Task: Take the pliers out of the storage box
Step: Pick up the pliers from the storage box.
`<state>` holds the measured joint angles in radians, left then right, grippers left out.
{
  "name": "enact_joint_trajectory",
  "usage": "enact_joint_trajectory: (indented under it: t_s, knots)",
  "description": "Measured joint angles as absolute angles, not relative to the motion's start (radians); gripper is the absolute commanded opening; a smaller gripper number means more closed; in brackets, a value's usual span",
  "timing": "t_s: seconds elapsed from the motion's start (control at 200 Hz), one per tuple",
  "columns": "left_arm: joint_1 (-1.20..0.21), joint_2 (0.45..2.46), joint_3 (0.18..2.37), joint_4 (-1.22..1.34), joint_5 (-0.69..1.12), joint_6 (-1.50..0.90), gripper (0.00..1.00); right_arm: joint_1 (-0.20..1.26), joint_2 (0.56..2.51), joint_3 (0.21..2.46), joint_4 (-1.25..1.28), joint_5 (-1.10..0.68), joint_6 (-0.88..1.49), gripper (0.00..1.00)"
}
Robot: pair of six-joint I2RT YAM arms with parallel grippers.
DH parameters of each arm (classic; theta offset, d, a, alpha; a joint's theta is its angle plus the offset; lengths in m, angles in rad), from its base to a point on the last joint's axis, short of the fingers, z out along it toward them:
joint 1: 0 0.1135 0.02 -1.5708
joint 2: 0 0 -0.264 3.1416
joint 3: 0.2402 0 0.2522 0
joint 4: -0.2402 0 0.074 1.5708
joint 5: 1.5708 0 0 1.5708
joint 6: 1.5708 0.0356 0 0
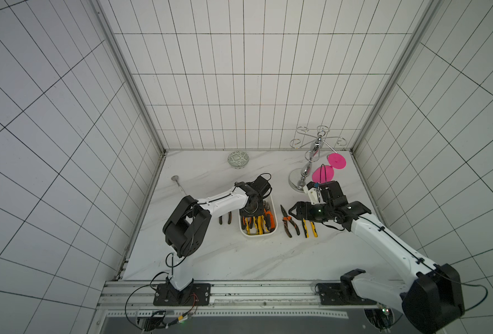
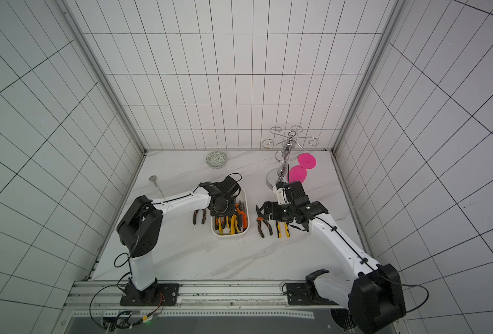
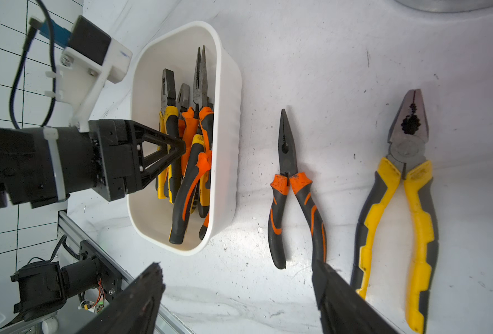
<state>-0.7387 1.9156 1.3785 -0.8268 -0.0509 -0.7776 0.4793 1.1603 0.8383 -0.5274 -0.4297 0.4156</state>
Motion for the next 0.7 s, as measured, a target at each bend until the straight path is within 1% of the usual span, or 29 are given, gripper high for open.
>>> enact_joint_trajectory:
  t_s: [0.095,0.18,0.38,0.7]
  knots:
    - [-0.738,1.917,1.386,-0.831,-0.051,-0.78,0.21,0.479,1.16,0.838,-0.527,-0.43,0.416,0.84]
    - [-0.738,1.922,1.39,-0.842,-0.058,-0.784,0.13,0.479,1.16,0.838,-0.527,-0.43,0.416,0.84]
    - [-0.738,1.925,1.403,-0.85,-0.062,-0.79,0.0,0.479,1.16,0.838,-0.527,-0.43,0.416,0.84]
    - [-0.74,1.901,1.404,-0.87,-0.061,-0.79,0.0,0.479,1.16,0.838,-0.528,-0.43,0.416,0.83]
